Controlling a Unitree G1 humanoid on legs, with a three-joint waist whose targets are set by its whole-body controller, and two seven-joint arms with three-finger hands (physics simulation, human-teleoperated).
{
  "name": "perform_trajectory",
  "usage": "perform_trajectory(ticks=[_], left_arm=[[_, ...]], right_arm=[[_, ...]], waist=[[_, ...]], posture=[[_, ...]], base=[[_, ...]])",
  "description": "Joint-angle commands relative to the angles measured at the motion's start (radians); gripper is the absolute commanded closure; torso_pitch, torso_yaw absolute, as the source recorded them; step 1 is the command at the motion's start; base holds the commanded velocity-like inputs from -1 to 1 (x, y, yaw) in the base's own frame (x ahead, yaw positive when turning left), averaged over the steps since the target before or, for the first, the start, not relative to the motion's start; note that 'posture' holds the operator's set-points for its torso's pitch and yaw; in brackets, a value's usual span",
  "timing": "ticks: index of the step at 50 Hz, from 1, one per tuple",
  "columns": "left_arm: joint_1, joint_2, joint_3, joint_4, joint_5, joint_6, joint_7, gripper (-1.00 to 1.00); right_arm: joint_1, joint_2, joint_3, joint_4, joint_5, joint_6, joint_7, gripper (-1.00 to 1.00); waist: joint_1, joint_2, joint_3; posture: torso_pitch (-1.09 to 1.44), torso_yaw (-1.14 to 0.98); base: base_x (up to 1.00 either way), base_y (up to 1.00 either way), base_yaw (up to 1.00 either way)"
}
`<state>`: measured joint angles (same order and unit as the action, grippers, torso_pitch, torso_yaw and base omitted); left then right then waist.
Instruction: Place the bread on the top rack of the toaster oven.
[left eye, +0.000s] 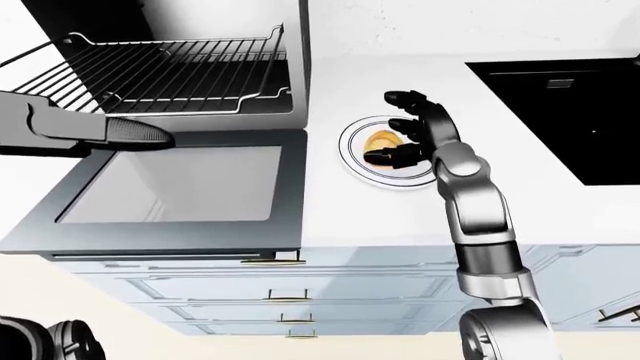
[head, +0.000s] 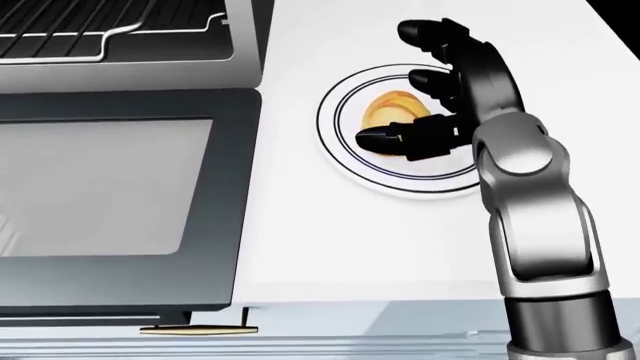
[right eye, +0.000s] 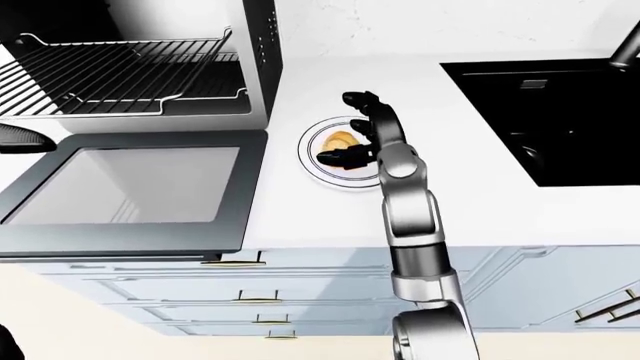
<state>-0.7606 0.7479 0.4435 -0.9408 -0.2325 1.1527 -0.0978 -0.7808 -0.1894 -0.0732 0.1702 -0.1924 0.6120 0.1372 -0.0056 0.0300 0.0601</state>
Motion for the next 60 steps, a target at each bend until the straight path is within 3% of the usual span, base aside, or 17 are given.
perform_trajectory(ticks=[1, 14, 26, 60], left_arm=[[-0.018, 0.013, 0.015, -0.001, 0.009, -0.023, 0.010, -1.00], [0.002, 0.017, 0.035, -0.005, -0.011, -0.032, 0.019, -1.00], [-0.009, 0.027, 0.022, 0.010, -0.019, -0.038, 0.029, -1.00], [0.036, 0.060, 0.095, -0.015, -0.093, -0.034, 0.053, -1.00]], right_arm=[[-0.037, -0.008, -0.005, -0.042, -0.005, -0.026, -0.005, -0.50], [-0.036, -0.004, 0.000, -0.041, -0.021, -0.013, 0.000, -0.49], [-0.034, -0.008, -0.002, -0.053, -0.034, 0.014, 0.008, -0.48], [-0.034, -0.010, 0.021, -0.088, -0.127, 0.084, 0.075, -0.25]], waist=[[0.000, 0.002, -0.027], [0.000, 0.002, -0.027], [0.000, 0.003, -0.027], [-0.002, 0.009, -0.025]], posture=[[0.00, 0.00], [0.00, 0.00], [0.00, 0.00], [0.00, 0.00]], base=[[0.00, 0.00, 0.00], [0.00, 0.00, 0.00], [0.00, 0.00, 0.00], [0.00, 0.00, 0.00]])
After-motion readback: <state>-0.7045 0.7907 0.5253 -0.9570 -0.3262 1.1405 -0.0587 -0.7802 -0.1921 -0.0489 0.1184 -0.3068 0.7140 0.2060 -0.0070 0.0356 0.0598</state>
